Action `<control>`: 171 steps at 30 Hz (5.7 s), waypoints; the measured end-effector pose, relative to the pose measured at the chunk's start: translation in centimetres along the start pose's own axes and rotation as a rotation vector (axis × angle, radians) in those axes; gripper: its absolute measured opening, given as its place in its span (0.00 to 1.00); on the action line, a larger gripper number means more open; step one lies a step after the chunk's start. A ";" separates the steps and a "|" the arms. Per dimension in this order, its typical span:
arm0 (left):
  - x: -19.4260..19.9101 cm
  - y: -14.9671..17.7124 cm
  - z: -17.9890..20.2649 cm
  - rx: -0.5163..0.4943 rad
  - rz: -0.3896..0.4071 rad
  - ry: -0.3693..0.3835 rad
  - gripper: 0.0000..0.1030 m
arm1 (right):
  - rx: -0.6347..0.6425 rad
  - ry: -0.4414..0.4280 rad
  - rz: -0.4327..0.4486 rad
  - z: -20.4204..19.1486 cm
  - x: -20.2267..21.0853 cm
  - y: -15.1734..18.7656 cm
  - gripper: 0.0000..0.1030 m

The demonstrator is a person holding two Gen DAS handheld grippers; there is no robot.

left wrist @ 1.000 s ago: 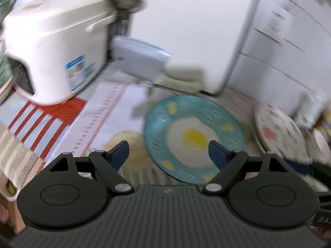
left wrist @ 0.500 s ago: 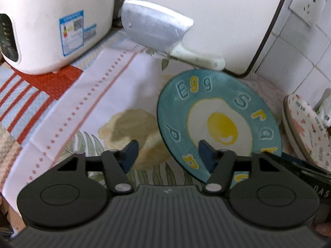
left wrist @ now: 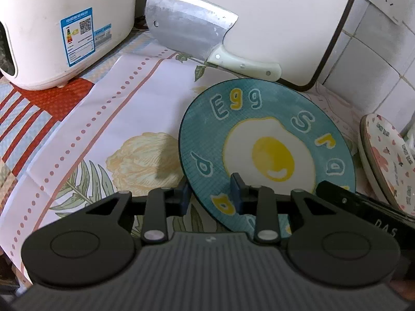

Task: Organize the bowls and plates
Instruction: 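Close the left gripper on the egg plate rim while the right gripper grips it, then lift the blue egg plate with both grippers and carry it over the bunny plate stack, then lower the egg plate onto the bunny plate and open both grippers, then move both grippers to a white bowl beside the black pot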

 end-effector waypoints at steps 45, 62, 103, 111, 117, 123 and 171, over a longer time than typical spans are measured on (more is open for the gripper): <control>16.6 0.3 16.8 -0.261 0.117 0.135 0.29 | -0.071 0.079 0.119 4.3 24.3 -2.7 0.24; 7.9 -0.1 19.5 -0.252 0.003 0.149 0.29 | -0.129 0.168 0.010 11.3 20.1 -4.0 0.24; 2.9 -1.0 20.3 -0.120 -0.146 0.180 0.22 | -0.193 0.217 -0.029 13.0 16.3 -5.1 0.30; 1.6 -1.4 20.5 -0.101 -0.157 0.154 0.20 | -0.252 0.220 -0.060 12.9 16.0 -5.1 0.26; 0.4 -1.8 20.5 -0.105 -0.157 0.129 0.20 | -0.258 0.224 -0.070 13.3 14.5 -5.2 0.25; -0.3 -2.0 20.6 -0.110 -0.165 0.116 0.20 | -0.231 0.243 -0.068 13.3 13.7 -5.4 0.26; 24.5 6.3 23.2 -0.506 0.026 0.187 0.79 | 0.359 0.184 0.186 3.7 38.8 2.1 0.83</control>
Point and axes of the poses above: each gripper's, at about its wrist camera, not at the fingertips, and x roughly against the way its jaws point, z to its right, y to its underside, the point moved 2 cm from there along -x, roughly the way its jaws point, and after that the axes turned 8 degrees about -x, right-handed, at the moved point
